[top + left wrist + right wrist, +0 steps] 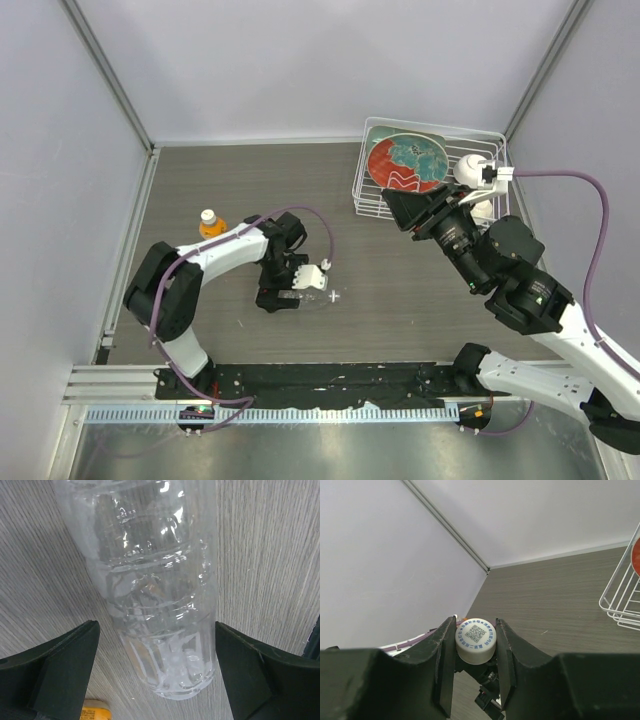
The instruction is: Screw on the bottle caps
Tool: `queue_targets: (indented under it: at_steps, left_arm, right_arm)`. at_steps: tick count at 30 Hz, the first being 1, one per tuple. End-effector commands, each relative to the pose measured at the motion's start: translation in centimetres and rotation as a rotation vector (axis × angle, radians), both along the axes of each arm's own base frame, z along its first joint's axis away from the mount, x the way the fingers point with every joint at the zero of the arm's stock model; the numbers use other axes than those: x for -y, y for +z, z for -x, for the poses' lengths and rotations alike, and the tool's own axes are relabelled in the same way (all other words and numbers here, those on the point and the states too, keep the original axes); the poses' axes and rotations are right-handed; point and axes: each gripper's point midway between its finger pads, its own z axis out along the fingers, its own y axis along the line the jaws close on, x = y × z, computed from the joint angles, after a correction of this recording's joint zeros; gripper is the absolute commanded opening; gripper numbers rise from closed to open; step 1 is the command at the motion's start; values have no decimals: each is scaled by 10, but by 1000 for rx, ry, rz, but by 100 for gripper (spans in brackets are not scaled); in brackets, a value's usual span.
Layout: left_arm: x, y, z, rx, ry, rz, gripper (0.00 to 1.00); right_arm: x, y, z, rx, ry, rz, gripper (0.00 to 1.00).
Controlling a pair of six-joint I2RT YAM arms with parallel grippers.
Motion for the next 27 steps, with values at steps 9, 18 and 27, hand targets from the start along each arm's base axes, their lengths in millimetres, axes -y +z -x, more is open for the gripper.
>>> queue_targets:
  at_steps: [9,18,27]
  left_arm:
    - [3,5,-11,78,61,37,100]
    - [-17,-1,-22,267,79,29,100]
    - [5,-3,-18,211,145,89,94]
  right_arm:
    - [9,29,3,69,-17,-17,2]
    - [9,27,2,69,-18,-6,2]
    - [5,25,2,62,-7,-8,2]
